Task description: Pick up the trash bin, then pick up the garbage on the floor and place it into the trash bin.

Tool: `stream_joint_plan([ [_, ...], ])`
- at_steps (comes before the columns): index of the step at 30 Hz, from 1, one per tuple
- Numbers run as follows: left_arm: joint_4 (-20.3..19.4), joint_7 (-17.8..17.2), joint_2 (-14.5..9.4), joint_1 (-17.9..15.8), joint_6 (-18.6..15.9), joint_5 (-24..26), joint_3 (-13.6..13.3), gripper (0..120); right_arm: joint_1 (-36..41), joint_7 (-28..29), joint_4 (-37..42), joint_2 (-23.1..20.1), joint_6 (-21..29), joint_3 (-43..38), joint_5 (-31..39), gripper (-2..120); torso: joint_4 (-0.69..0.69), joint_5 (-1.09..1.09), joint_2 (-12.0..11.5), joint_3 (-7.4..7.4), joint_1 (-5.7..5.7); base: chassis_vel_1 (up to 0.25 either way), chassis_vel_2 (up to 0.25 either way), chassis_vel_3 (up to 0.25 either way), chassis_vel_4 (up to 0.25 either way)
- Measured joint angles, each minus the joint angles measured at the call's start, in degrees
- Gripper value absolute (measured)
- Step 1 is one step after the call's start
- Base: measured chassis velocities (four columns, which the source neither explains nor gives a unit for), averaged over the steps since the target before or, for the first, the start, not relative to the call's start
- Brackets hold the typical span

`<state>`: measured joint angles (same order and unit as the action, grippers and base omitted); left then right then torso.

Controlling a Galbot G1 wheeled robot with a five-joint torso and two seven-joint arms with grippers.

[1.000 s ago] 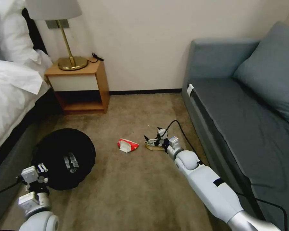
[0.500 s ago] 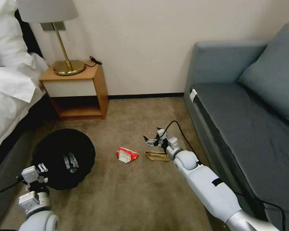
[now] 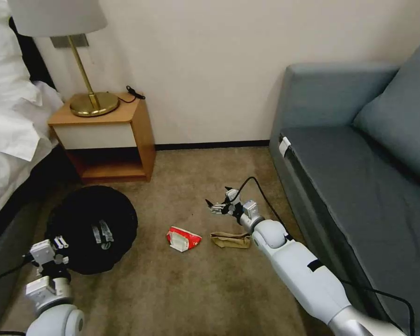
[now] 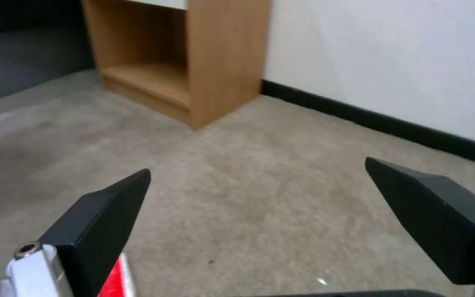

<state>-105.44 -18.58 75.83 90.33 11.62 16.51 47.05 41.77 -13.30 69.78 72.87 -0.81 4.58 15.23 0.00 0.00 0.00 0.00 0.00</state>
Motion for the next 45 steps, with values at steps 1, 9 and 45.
stream_joint_plan([
  [1, 0.0, 0.0, 0.0, 0.0, 0.0, 0.0, 0.0, 6, 0.0, 0.0, 0.0, 0.0, 0.0, 0.0, 0.0, 100, 0.0, 0.0, 0.0, 0.0, 0.0, 0.0, 0.0, 0.0, 0.0],
  [9, 0.11, 0.09, -0.43, 0.57, 0.06, 0.4, 0.5, 6, -6.66, -4.92, -3.37, -0.7, -0.6, 5.45, -0.48, 100, 0.0, 0.0, 0.0, 0.0, 0.0, 0.0, 0.0, 0.0, 0.0],
  [45, 1.39, 0.14, -0.84, 1.46, 1.05, -1.41, 1.51, 6, -18.91, -15.88, -34.04, 18.5, 6.66, 22.54, -18.27, 100, 0.0, 0.0, 0.0, 0.0, 0.0, 0.0, 0.0, 0.0, 0.0],
])
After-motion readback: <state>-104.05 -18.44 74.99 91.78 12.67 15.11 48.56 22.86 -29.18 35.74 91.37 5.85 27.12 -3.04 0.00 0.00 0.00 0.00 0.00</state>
